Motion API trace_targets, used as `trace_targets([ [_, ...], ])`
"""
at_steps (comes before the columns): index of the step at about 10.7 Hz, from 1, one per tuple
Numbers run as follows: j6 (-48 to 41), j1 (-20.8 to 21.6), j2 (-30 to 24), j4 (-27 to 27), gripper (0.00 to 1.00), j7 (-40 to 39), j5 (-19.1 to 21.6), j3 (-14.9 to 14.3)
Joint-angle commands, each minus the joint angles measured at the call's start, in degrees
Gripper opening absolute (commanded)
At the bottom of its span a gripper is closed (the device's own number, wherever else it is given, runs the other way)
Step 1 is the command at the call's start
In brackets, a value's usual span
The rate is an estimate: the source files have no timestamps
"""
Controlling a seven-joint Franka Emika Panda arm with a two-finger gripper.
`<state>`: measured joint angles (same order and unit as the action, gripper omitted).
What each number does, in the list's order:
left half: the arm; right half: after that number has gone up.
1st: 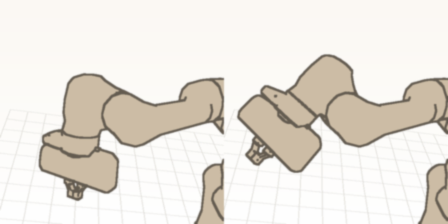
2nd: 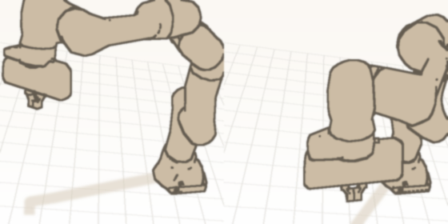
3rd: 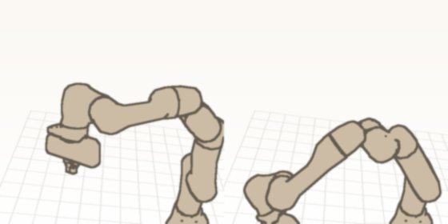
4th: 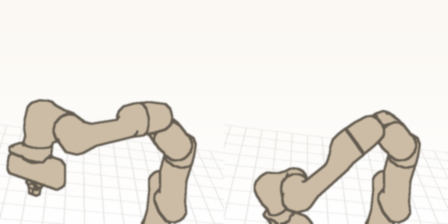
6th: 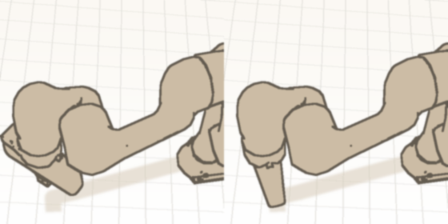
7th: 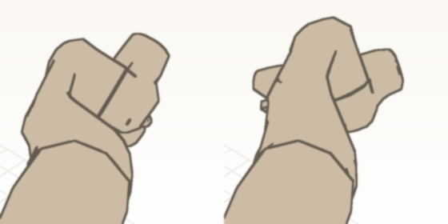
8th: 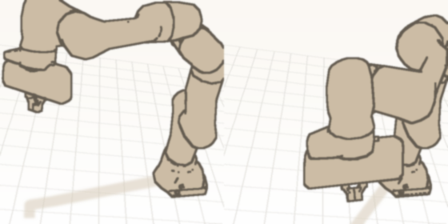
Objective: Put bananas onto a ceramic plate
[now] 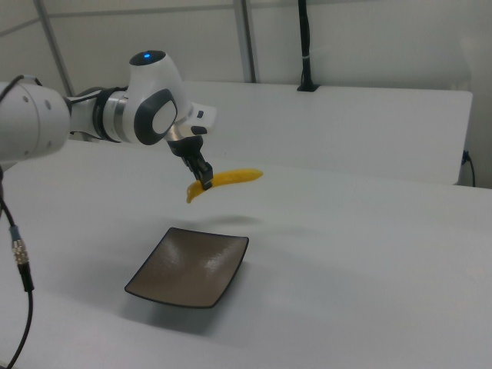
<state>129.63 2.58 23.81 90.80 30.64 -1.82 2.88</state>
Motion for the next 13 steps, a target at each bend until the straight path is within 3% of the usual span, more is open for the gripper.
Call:
trace_targets([
  [1,-5.8,-1.7,-10.0,10.3,0.19,-10.1,0.3,0.6],
  [4,-11.1,-3.9,-16.4,15.4,0.19,-19.1,0.3,0.3],
  [9,-20.5,-5.0,-21.5,19.7,0.22,-32.7,-0.6,-0.1],
  [10,-21.3,-4.9,-21.4,19.7,0.49,-33.0,-0.6,-0.1],
  [11,-21.9,-4.8,-21.3,19.7,0.99,-32.8,-1.1,-0.1],
  [13,-21.9,-4.9,-21.2,19.5,1.0,-32.3,-1.1,-0.1],
])
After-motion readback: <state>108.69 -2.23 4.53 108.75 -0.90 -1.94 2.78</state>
